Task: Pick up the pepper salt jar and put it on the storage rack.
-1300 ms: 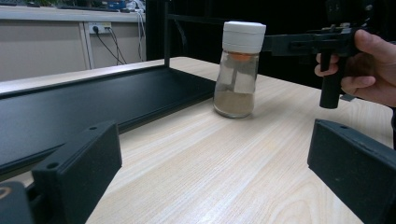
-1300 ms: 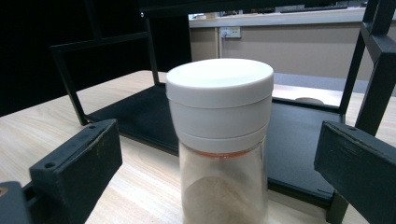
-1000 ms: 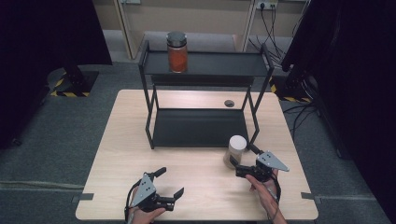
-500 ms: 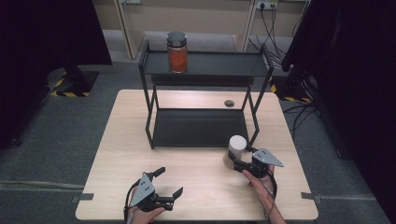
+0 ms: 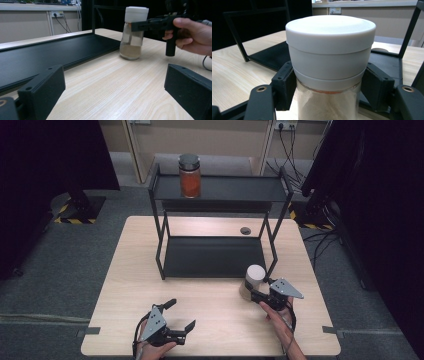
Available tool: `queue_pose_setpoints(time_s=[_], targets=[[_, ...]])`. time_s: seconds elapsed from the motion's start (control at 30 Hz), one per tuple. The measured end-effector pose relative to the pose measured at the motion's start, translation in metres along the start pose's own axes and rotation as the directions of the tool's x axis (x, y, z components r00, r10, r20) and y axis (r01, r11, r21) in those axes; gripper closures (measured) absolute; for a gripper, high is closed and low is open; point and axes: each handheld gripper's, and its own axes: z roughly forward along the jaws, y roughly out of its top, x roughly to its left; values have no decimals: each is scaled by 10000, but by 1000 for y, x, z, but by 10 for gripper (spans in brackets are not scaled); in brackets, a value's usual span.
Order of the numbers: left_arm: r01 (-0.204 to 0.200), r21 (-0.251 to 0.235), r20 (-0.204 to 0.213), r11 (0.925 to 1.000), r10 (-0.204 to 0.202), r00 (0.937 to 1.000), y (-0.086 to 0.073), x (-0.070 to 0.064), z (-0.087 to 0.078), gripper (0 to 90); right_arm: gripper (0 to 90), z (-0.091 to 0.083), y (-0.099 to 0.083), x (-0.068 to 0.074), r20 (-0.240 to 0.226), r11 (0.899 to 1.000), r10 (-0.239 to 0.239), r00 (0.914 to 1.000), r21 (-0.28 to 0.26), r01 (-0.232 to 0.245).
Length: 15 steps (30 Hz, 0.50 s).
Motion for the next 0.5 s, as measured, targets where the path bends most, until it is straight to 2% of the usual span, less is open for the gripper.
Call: queue_pose_setpoints(time_s=[0.17,0.5], targets=[[12,6,-48,10000,-12,10000,-1,0,0,26,350,-5,6,3,15,9996,-202,9998,-220,202],[62,-17,-99,10000,-62,9999,-1,1,0,26,352,-14,28,5,-328,9988,-380,9987,-319,370]])
